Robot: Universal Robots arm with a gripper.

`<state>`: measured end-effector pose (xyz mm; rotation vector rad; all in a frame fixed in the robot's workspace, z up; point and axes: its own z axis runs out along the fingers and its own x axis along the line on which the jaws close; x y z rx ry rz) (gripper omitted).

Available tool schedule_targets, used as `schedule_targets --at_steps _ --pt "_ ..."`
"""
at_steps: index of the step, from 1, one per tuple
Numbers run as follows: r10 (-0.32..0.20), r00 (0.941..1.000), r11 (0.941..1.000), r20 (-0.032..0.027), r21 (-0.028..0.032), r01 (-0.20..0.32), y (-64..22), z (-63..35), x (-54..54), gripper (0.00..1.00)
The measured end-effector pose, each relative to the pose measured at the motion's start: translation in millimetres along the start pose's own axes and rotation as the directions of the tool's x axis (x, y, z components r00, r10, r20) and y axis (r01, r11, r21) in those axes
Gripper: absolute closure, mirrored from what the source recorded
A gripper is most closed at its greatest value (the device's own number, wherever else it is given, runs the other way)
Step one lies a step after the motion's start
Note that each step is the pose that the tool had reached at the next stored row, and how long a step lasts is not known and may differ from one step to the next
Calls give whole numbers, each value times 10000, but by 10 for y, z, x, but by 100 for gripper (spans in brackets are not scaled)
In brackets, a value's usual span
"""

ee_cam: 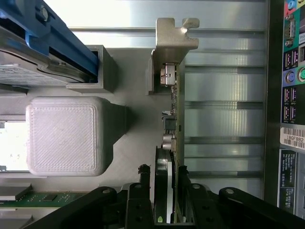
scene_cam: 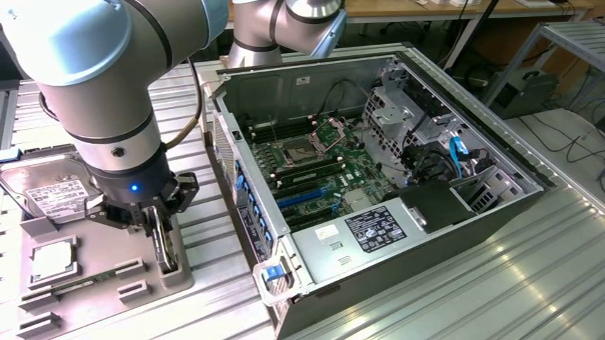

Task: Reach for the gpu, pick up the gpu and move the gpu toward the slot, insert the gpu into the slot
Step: 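Pick up the gpu and move the gpu toward the slot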

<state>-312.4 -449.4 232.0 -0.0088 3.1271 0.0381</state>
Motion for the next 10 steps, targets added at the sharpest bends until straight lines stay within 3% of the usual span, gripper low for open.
schedule_targets --at_steps 2,3,10 --pt "0 10000 10000 0 0 0 0 0 0 67" --pt "0 10000 10000 0 0 0 0 0 0 73" --pt "0 10000 10000 0 0 0 0 0 0 73"
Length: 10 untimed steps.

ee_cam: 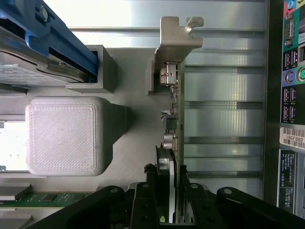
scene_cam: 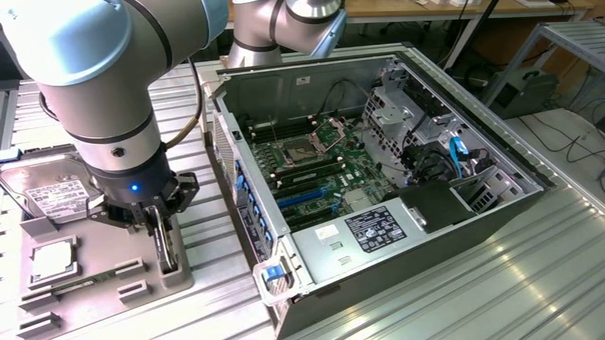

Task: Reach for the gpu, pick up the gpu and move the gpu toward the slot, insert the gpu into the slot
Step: 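Pick up the gpu and move the gpu toward the slot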

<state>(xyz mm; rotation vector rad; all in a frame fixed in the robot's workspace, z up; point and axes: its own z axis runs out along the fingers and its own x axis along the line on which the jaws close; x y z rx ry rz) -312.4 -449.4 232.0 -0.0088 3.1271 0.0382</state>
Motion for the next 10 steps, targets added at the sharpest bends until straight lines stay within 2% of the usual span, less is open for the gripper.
schedule_targets --at_steps 6,10 --pt "0 10000 10000 -1 0 0 0 -5 0 73" --pt "-1 10000 10000 -1 10 1 2 -89 -2 73"
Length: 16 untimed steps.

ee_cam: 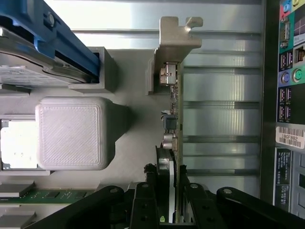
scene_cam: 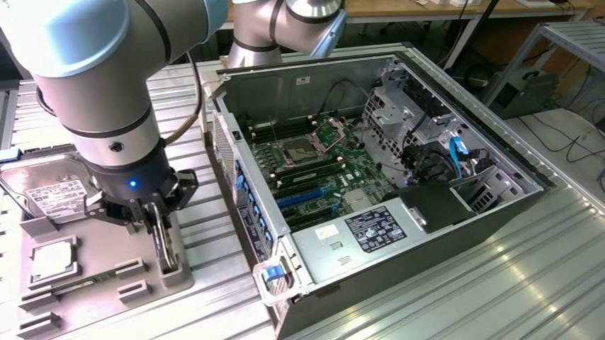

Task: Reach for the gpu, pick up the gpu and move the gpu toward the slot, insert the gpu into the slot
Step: 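Pick up the gpu and move the gpu toward the slot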

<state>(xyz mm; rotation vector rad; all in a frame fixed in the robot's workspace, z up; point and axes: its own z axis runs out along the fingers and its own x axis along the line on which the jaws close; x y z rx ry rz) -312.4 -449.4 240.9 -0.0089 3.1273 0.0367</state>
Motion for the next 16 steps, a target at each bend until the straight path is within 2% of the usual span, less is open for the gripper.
schedule_targets --at_steps 7,16 --pt "0 10000 10000 -1 0 0 1 -46 0 73" --pt "1 10000 10000 -2 2 -1 4 -156 -2 73"
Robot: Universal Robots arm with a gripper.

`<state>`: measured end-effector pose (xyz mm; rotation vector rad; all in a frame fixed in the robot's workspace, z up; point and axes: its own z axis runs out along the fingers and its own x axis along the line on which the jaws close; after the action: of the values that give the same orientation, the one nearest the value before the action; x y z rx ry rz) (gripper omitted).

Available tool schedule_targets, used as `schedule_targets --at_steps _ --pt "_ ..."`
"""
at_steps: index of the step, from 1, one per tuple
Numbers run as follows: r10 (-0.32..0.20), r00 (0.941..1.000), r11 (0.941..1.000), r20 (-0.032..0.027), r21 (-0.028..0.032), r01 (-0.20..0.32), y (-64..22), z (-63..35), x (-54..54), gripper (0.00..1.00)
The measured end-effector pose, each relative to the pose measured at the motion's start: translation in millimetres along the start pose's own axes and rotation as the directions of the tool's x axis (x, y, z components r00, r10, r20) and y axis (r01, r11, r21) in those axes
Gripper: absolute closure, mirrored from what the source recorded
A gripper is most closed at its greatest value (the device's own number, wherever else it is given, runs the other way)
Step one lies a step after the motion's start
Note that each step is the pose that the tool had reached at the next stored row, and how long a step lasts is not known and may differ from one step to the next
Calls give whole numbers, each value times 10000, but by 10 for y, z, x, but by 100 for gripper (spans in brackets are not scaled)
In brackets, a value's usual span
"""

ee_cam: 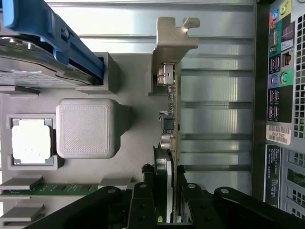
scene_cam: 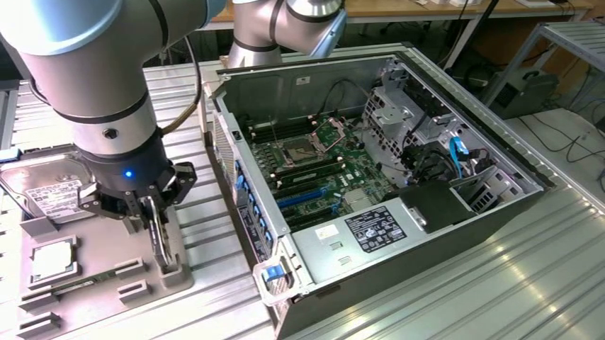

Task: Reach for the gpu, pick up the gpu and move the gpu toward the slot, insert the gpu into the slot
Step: 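Pick up the gpu and move the gpu toward the slot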

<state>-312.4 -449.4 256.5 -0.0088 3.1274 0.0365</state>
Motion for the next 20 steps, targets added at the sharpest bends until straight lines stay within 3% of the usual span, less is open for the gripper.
schedule_targets --at_steps 20 --pt "0 10000 10000 2 -2 0 5 -217 -3 73"
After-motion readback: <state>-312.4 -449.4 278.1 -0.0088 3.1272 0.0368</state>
